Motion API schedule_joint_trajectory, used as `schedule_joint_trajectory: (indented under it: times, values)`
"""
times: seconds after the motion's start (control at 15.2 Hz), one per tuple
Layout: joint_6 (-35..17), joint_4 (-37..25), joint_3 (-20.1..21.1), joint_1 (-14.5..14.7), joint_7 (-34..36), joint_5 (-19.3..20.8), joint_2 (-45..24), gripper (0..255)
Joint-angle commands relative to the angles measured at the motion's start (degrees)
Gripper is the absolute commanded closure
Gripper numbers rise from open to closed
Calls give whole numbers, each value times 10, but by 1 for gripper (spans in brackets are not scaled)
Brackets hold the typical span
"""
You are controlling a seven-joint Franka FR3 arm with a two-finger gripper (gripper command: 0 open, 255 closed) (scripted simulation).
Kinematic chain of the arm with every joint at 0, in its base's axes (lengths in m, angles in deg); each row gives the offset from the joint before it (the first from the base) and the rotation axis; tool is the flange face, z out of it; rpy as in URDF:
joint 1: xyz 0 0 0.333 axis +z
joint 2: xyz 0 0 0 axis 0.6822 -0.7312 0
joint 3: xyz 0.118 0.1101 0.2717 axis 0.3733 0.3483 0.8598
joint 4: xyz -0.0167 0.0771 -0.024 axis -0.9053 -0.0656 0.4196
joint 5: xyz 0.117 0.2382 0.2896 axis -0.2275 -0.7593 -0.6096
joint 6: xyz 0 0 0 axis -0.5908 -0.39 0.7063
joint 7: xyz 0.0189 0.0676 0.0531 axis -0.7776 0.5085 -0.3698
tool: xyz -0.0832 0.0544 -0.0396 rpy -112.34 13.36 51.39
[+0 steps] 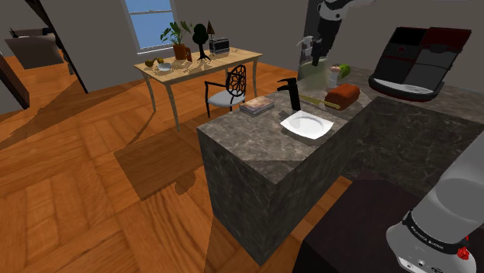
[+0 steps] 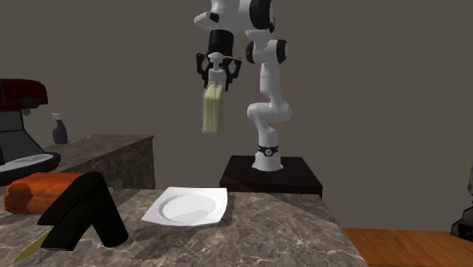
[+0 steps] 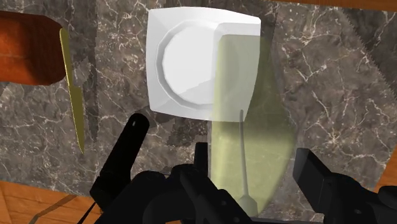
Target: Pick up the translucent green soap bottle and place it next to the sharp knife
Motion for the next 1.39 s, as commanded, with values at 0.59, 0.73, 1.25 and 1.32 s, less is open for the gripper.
schedule_joint_trajectory:
  times: [0.59, 0.73, 1.25, 1.32]
  values:
    - [-64, -32, -60, -73, -140, -46, -94, 255]
    - [-71, -48, -68, -88, -165, -57, -118, 255]
    - [-81, -149, -85, -159, -257, -109, -235, 255]
    - [-79, -167, -86, -169, -267, -116, -252, 255]
